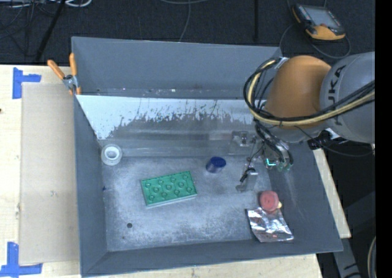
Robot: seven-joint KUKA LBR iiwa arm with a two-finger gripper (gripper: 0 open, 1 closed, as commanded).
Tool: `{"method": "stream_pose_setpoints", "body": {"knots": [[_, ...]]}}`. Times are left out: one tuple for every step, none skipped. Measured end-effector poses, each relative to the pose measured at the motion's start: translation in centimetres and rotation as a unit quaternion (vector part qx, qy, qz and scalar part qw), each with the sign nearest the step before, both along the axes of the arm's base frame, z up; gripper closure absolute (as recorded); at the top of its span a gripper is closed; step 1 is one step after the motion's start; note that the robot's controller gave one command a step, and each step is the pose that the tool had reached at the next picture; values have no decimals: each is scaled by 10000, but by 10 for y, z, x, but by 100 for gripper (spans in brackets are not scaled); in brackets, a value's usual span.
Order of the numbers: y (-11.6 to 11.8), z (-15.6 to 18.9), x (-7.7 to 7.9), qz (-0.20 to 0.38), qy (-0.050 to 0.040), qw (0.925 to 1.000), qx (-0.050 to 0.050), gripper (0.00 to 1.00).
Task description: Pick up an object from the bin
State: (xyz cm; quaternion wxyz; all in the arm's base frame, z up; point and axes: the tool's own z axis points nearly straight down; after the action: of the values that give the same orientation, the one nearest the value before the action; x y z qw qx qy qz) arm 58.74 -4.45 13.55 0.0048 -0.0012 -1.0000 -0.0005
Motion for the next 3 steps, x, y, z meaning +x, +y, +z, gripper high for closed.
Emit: {"method": "stream_pose_setpoints", "body": {"knots": [[35, -65, 25, 1776, -25, 9841, 16, 0], [34, -63, 26, 1766, -41, 9843, 10, 100], [79, 22, -15, 1796, -78, 9837, 13, 100]]}}
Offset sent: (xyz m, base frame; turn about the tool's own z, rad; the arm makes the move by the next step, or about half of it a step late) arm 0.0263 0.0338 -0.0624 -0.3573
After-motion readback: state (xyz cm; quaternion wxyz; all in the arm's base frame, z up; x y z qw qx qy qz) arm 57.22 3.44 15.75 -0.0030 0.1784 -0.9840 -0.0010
